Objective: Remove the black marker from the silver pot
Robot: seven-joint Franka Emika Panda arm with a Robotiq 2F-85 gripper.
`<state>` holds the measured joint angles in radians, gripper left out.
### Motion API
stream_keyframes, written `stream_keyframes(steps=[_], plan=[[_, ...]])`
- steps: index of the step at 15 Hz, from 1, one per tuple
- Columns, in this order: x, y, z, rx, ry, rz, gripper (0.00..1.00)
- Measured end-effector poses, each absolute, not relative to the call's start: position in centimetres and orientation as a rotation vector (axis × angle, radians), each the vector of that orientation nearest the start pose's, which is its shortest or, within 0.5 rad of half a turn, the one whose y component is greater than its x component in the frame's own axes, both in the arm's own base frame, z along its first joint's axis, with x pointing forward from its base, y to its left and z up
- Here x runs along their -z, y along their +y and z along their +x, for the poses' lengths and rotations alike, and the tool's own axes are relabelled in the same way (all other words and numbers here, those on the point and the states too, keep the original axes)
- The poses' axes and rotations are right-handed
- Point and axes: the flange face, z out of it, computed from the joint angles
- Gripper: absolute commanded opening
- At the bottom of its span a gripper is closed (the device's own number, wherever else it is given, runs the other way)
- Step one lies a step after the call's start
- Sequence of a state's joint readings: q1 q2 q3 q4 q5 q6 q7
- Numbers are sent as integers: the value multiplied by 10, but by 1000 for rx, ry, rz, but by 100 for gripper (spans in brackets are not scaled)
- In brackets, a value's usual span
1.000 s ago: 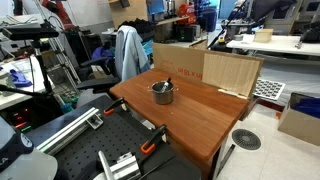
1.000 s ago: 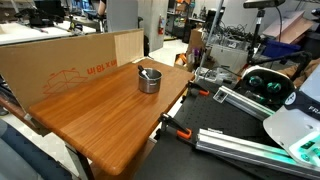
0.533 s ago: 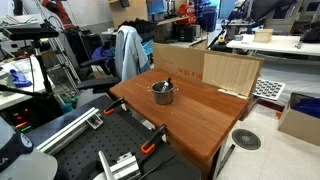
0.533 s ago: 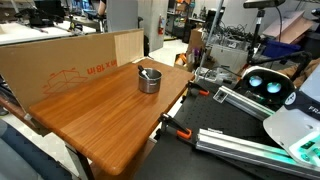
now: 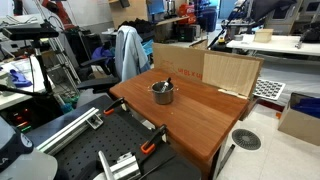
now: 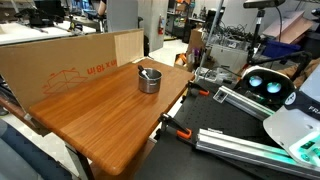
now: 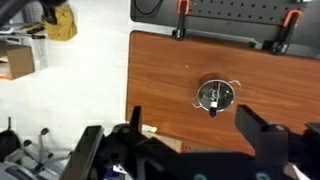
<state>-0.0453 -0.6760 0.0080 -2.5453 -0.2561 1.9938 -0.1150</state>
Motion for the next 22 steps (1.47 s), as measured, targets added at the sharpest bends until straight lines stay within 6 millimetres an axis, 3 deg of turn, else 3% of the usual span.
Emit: stream_keyframes(steps=[22], plan=[[-498, -24, 365, 227, -344, -3368, 100]])
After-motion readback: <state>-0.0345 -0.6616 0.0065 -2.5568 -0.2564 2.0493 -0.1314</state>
